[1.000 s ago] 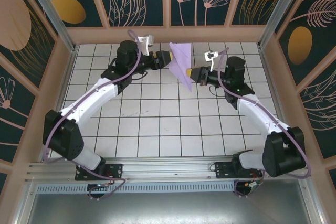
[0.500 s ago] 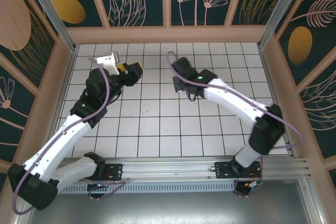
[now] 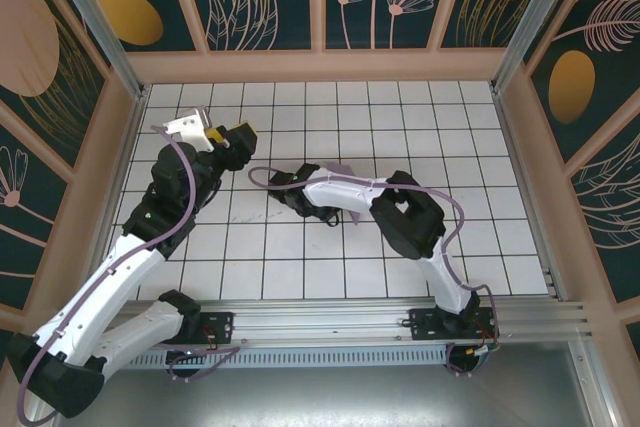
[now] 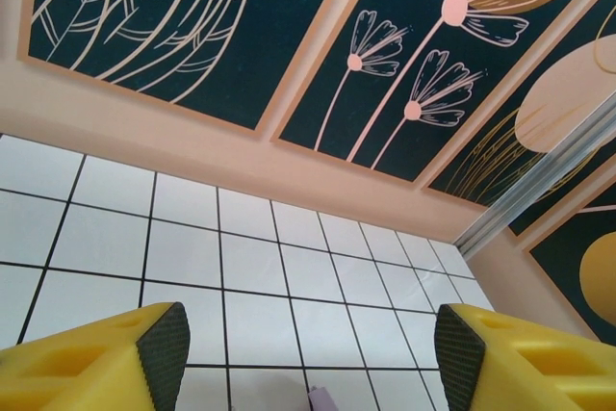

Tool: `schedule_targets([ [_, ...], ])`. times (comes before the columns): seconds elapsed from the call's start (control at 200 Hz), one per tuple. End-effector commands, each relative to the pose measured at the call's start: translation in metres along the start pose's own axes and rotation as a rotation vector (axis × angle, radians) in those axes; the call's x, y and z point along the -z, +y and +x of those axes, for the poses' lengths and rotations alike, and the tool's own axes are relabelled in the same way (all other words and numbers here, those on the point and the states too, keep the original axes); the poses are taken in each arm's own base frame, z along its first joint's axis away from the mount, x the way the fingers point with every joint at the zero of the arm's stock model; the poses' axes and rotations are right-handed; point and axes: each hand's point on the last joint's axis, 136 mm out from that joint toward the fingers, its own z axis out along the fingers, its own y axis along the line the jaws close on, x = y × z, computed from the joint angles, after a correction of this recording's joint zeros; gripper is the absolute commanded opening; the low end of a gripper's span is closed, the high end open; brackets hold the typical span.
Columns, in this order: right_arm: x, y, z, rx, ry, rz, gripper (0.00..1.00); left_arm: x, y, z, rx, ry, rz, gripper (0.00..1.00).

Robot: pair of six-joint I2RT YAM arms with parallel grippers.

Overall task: Fold a paper plane with a square sheet of paper (fold left side to right side)
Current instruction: Turn over the paper at the center of the table.

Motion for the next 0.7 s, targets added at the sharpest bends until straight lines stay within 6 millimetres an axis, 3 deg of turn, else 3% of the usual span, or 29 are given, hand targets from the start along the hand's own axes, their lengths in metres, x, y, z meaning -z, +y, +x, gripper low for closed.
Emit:
schedule_targets([
  [0.0,0.0,0.017,0.004,0.042,0.04,-0.07,0.13,-0.003,-0.001,0.004,0.0,0.014,0.005,0.71],
  [0.165,0.014,0.027,-0.003,-0.017,0.011,-0.212,0.3,-0.007,-0.001,0.009,0.025,0.033,0.008,0.71],
  [0.305,0.029,0.017,-0.006,-0.095,-0.019,-0.293,0.38,-0.011,-0.012,0.015,0.092,0.058,0.072,0.72],
  [0.395,0.045,0.012,-0.009,-0.157,-0.067,-0.387,0.48,-0.016,-0.013,0.021,0.134,0.082,0.074,0.74],
  [0.565,0.079,-0.015,-0.008,-0.318,-0.192,-0.58,0.61,-0.03,-0.004,0.045,0.175,0.149,0.044,0.78],
  [0.696,0.082,-0.052,-0.001,-0.485,-0.282,-0.697,0.65,-0.047,0.0,0.081,0.202,0.248,0.061,0.78],
])
